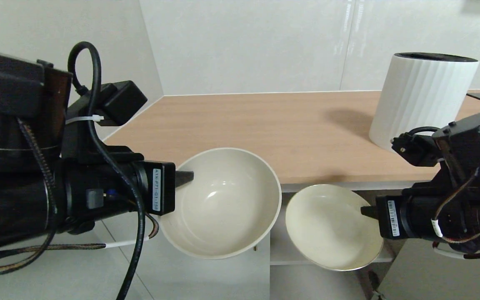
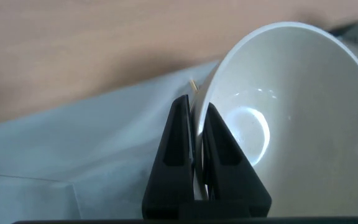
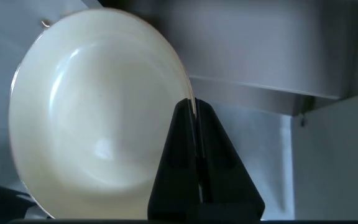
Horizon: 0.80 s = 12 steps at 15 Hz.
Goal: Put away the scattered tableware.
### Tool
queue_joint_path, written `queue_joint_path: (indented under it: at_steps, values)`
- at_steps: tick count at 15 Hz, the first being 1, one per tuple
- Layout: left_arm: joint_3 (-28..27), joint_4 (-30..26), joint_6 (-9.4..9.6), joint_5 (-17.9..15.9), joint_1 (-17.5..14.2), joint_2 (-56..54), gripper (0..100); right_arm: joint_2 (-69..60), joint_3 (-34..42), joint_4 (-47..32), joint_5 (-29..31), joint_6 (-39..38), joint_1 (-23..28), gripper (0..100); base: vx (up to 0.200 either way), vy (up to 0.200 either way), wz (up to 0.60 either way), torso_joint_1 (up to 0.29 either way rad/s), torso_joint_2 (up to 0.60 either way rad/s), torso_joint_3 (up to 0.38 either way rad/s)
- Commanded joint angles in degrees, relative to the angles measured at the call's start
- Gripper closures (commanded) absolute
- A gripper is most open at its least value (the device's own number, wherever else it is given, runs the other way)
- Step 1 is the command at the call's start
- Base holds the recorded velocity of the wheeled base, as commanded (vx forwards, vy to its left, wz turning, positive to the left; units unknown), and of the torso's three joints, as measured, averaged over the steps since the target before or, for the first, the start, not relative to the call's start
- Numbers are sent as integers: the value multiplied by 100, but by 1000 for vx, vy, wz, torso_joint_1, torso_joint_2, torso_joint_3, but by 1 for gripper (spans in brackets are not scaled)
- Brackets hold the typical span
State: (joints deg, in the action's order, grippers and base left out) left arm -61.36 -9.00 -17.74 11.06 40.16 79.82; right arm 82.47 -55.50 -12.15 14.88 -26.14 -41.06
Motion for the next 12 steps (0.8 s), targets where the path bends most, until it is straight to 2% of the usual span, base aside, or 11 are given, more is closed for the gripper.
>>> queue_joint_path:
  at_steps: [1,3,8,12]
  values:
    - [1,3,-10,2,10,95,100,24,347,249,-3,-14,-7,100,0,0,0,-115,403,295]
    - [36,109,-2,2,19,165,100,94,585,591,-3,-14,-7,100,0,0,0,-98,437,332]
    - [80,179,-2,11,63,191,100,252,883,706,-12,-23,-7,100,0,0,0,-57,430,357]
    - [106,179,-10,11,71,200,100,349,919,732,-12,-32,-7,100,0,0,0,-7,90,80]
